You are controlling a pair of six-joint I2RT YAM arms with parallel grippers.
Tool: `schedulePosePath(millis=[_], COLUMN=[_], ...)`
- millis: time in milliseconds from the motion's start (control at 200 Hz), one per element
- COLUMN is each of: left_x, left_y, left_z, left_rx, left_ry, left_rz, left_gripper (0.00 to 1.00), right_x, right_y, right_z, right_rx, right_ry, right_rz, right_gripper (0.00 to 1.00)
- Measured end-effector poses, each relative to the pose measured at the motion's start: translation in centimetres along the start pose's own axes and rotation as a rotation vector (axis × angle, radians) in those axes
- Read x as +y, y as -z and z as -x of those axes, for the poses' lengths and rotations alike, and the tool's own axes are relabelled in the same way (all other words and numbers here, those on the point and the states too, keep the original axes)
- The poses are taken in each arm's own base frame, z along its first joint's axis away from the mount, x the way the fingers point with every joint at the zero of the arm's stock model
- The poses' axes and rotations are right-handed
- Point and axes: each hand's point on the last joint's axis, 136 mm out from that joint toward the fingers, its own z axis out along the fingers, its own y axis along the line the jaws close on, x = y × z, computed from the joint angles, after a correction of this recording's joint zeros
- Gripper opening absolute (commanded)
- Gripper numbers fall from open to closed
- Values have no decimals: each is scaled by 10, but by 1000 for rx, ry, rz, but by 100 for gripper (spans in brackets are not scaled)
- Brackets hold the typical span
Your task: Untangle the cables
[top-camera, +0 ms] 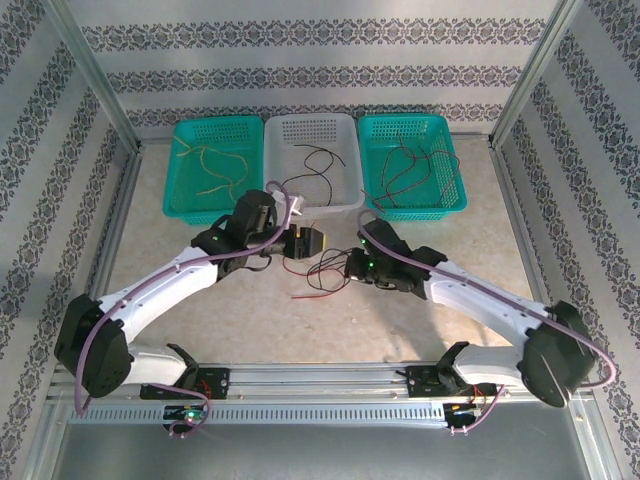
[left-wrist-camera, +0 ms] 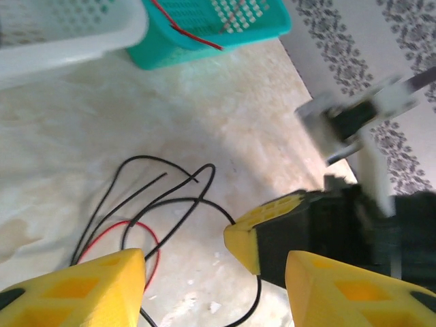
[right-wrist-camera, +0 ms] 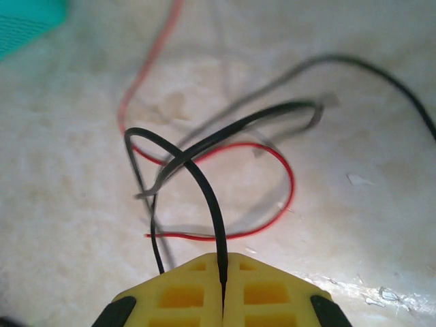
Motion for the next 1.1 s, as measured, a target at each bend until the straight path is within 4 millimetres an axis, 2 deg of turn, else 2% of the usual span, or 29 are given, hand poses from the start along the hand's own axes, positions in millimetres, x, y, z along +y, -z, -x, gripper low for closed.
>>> schedulePosePath(millis=[185,445,615,720,854,989,1099], left_x=[-19,-32,-32,-29,-27,-25,-18], left_y=[-14,-12,-11,-11,-11,-11,-12], left_z=[-10,1,6,9,10,8,1], left_rx=[35,-1,-15,-30,-34,-34,-24], left_ry=[-30,-55,-64,-79,-88,-80,-72], left_rz=[-62,-108,-100,-78,-69,-61,-44], left_gripper=[53,53,54,44,35,15,4], right_x=[25,57,76,86,87,85,85], right_y=[47,120,148,159,171,188,204], right_z=[23,48,57,59,63,70,77], right_rx=[-125,-298,-351,-363,-386,-434,-474], right_ry=[94,227,294,329,351,373,381], right_rz=[87,211,270,297,288,264,255], right_gripper=[0,0,0,0,0,0,0])
